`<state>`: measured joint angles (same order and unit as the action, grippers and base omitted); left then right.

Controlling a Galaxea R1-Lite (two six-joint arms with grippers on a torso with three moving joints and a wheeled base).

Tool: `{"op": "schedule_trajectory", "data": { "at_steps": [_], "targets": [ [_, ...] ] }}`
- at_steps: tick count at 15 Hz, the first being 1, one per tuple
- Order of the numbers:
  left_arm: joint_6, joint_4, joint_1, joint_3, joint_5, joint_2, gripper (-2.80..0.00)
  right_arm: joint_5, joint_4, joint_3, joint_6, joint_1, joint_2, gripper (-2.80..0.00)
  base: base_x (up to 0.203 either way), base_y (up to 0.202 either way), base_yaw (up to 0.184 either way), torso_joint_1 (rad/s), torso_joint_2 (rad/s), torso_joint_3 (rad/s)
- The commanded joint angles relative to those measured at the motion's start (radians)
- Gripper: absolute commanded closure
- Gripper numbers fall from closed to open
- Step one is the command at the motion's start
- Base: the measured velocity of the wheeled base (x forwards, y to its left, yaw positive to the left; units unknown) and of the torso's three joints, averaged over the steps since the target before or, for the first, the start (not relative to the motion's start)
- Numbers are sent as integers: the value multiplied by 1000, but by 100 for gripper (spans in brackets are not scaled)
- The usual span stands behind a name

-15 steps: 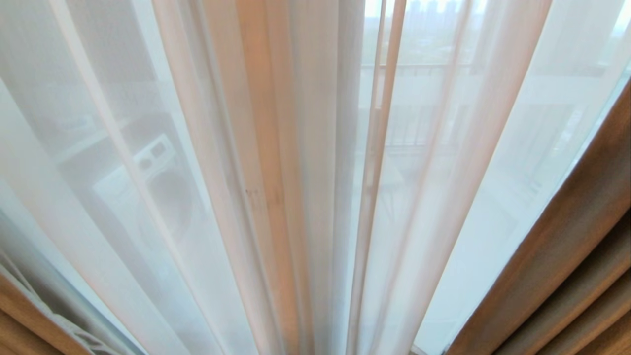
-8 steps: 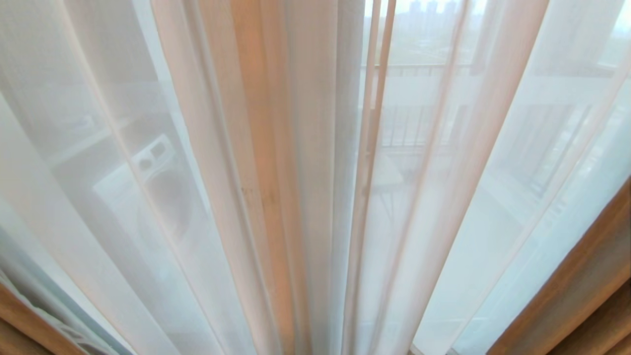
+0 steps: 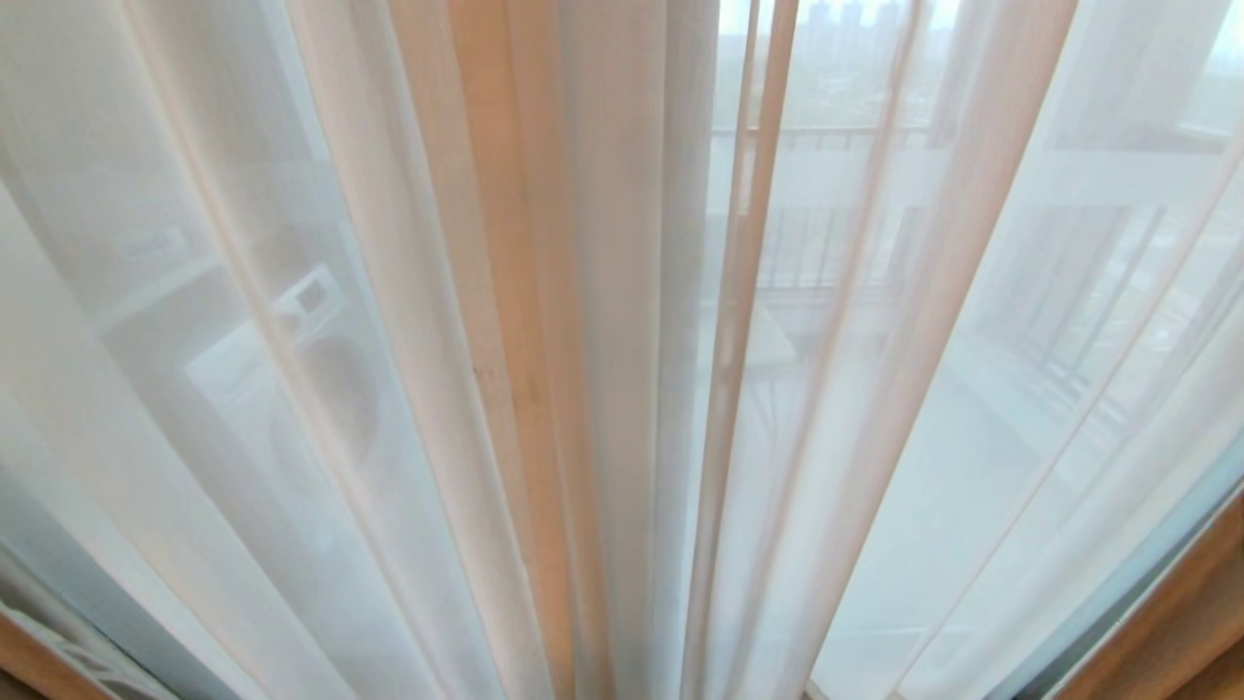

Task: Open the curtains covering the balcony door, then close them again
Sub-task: Pull the outer curtains open on both sides

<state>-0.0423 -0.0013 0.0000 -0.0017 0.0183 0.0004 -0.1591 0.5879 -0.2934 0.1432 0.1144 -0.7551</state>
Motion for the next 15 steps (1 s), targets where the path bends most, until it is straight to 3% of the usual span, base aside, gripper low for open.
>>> {"op": "schedule_trajectory", "data": {
  "at_steps": [1, 9, 15],
  "targets": [
    [-1, 0, 0, 0, 0, 0, 0, 4, -2, 32, -2, -42, 10, 0, 0, 0, 0, 0, 0, 0],
    [-1, 0, 0, 0, 0, 0, 0, 10, -85, 132, -27, -135, 116, 0, 0, 0, 0, 0, 0, 0],
    [-1, 0, 0, 0, 0, 0, 0, 98, -253, 188, -99, -166, 307, 0, 0, 0, 0, 0, 0, 0]
  ]
}}
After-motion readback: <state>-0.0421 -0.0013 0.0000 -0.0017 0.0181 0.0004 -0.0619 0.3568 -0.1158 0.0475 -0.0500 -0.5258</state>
